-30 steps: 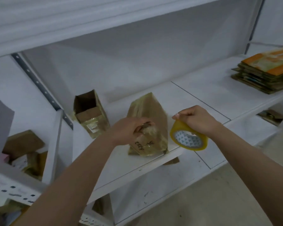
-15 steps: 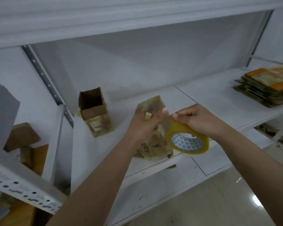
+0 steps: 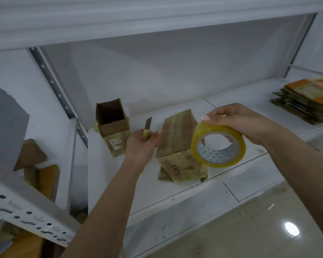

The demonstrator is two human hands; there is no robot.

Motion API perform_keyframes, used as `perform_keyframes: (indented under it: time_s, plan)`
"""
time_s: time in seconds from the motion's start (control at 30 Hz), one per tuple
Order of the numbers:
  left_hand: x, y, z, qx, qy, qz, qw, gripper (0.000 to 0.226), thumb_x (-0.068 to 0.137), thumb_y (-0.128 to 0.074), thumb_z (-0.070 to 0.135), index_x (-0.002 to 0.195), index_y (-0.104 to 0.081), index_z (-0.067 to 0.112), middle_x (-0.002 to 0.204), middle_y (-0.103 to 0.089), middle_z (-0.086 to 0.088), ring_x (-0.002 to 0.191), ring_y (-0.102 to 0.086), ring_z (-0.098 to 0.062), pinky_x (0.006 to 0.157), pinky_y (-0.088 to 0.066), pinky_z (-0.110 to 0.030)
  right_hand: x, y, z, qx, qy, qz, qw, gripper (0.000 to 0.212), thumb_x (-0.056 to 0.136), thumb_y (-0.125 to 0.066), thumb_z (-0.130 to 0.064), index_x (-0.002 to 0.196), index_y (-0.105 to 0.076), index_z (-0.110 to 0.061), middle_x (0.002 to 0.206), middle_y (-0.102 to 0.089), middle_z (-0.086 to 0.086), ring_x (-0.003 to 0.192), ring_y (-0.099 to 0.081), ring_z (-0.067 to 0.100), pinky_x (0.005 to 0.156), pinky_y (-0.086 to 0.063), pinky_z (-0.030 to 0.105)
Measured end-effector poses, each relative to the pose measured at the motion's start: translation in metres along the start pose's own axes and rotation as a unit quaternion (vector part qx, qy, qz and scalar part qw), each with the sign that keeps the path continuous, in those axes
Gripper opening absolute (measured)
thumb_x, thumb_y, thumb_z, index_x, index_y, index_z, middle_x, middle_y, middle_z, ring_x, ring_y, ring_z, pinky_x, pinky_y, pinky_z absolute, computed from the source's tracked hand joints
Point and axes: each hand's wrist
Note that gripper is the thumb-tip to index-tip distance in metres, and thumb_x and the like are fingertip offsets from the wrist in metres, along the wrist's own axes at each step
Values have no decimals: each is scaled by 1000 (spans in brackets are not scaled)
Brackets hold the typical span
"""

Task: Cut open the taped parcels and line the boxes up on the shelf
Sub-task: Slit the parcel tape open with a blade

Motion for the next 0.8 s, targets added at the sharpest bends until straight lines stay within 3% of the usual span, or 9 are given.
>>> perform_keyframes:
  time_s: [0.1, 0.23, 0.3, 0.43, 0.57, 0.8]
  plan:
    - [-3, 20, -30, 0, 43, 44, 998, 26, 90, -67, 36, 71, -66, 18, 55, -62, 13, 48, -55, 6, 58, -39, -25, 3, 1, 3, -98, -17, 23, 995, 51, 54, -79, -64, 78, -74, -19, 62, -68, -4, 47, -59, 8, 40, -42, 21]
    - [-13, 21, -63, 5, 60, 39, 997, 31, 91, -65, 38, 69, -65, 15, 66, -64, 4, 67, -59, -11, 61, -40, -24, 7, -12, 11, -207, -35, 16, 978, 38, 70, -77, -57, 71, -74, -19, 61, -67, -6, 51, -63, 2, 42, -42, 17]
    - [-12, 21, -70, 5, 66, 40, 997, 32, 91, -65, 39, 69, -65, 16, 63, -63, 7, 65, -60, -7, 60, -38, -23, 9, -15, 12, -226, -36, 22, 973, 37, 71, -76, -57, 70, -74, -20, 65, -68, -6, 58, -64, 6, 52, -44, 22]
    - [-2, 20, -74, -10, 69, 31, 997, 31, 89, -68, 37, 67, -66, 15, 52, -62, 15, 52, -56, 8, 60, -37, -22, 15, -15, 14, -234, -44, 30, 971, 35, 71, -78, -55, 70, -74, -20, 70, -69, -4, 63, -65, 9, 55, -47, 24]
    - [3, 14, -78, -23, 81, 25, 996, 32, 89, -68, 37, 64, -66, 16, 52, -61, 13, 52, -56, 5, 61, -38, -22, 20, -11, 22, -222, -60, 34, 972, 33, 66, -79, -58, 68, -74, -25, 63, -68, -9, 55, -65, 5, 47, -45, 17]
    - [-8, -12, -98, -82, 176, -21, 981, 35, 93, -64, 34, 70, -64, 9, 54, -53, 8, 47, -39, -10, 49, -32, -23, 25, -17, 57, -204, -100, 1, 974, 31, 68, -79, -55, 70, -75, -24, 63, -70, -12, 59, -66, 3, 55, -44, 17]
Point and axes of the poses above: each hand's wrist, its own x-axis towards the middle knuckle, its own y-axis out of the back of the hand, z = x × y
